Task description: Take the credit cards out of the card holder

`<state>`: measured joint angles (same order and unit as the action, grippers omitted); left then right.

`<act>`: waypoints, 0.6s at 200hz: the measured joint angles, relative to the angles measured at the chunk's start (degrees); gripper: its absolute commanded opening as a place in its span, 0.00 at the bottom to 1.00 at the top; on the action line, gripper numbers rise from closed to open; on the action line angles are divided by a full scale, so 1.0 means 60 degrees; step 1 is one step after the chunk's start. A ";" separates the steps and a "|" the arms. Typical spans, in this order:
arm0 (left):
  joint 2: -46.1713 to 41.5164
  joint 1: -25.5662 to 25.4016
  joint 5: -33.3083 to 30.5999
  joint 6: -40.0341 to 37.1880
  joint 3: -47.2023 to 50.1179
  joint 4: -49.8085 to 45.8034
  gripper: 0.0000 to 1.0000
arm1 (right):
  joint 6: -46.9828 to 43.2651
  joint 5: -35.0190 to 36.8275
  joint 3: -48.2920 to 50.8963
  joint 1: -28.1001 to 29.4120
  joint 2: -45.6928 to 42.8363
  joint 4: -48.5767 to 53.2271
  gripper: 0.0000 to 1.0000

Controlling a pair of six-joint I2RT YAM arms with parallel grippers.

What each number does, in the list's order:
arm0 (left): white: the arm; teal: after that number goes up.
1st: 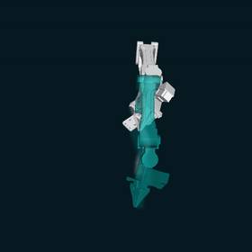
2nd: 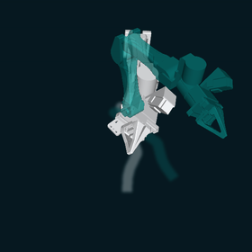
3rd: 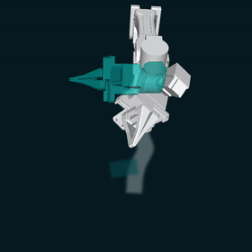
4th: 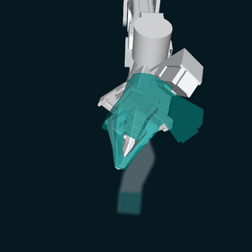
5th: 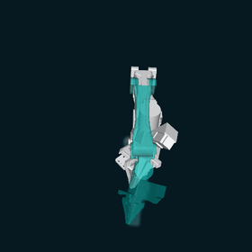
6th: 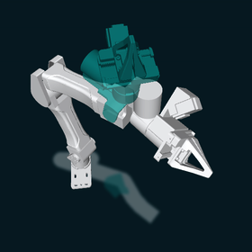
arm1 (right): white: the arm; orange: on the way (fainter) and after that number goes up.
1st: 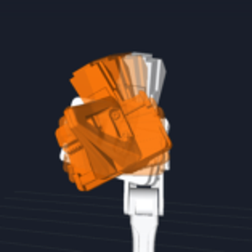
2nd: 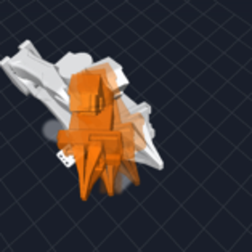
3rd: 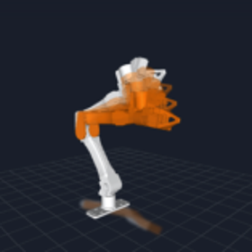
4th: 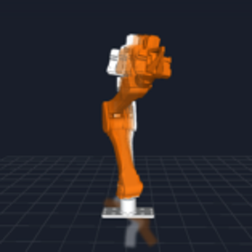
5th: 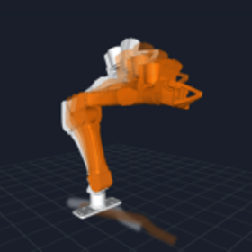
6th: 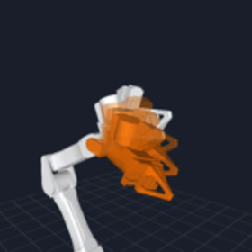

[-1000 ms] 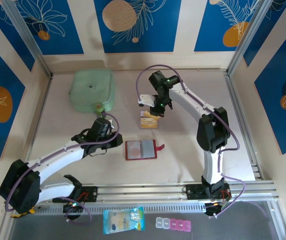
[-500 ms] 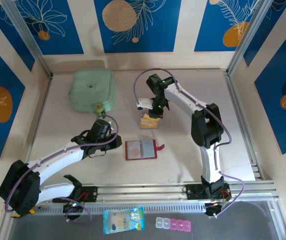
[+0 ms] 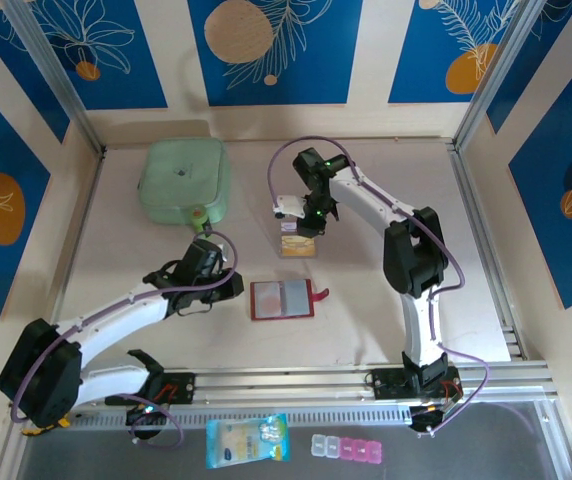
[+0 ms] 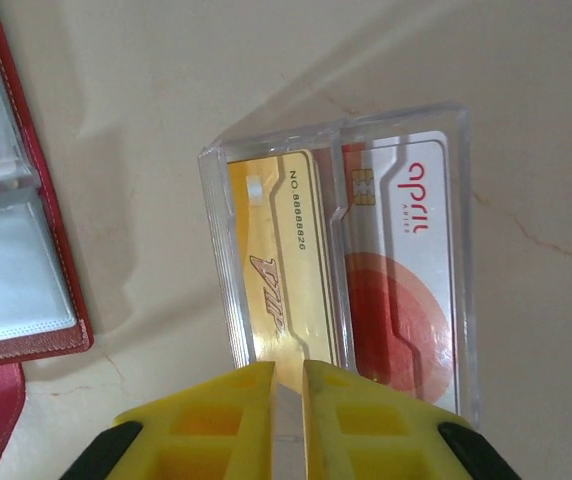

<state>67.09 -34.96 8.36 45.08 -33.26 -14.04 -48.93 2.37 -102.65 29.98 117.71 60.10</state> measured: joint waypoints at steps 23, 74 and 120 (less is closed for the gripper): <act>0.0299 0.0004 0.0284 0.0004 0.0000 0.0113 0.17 | 0.0827 -0.0178 0.0488 0.0047 -0.0561 -0.0470 0.12; 0.0958 0.0015 0.0965 0.0000 0.0000 0.0535 0.12 | 0.4142 -0.0754 0.2452 0.0688 -0.2153 -0.2142 0.11; 0.1180 0.0015 0.1395 0.0004 0.0000 0.0867 0.07 | 0.7635 -0.1126 0.4517 0.1293 -0.3315 -0.3832 0.03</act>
<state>74.17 -34.87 16.73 45.10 -33.26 -8.84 -3.11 -4.38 -75.55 37.74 97.82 37.10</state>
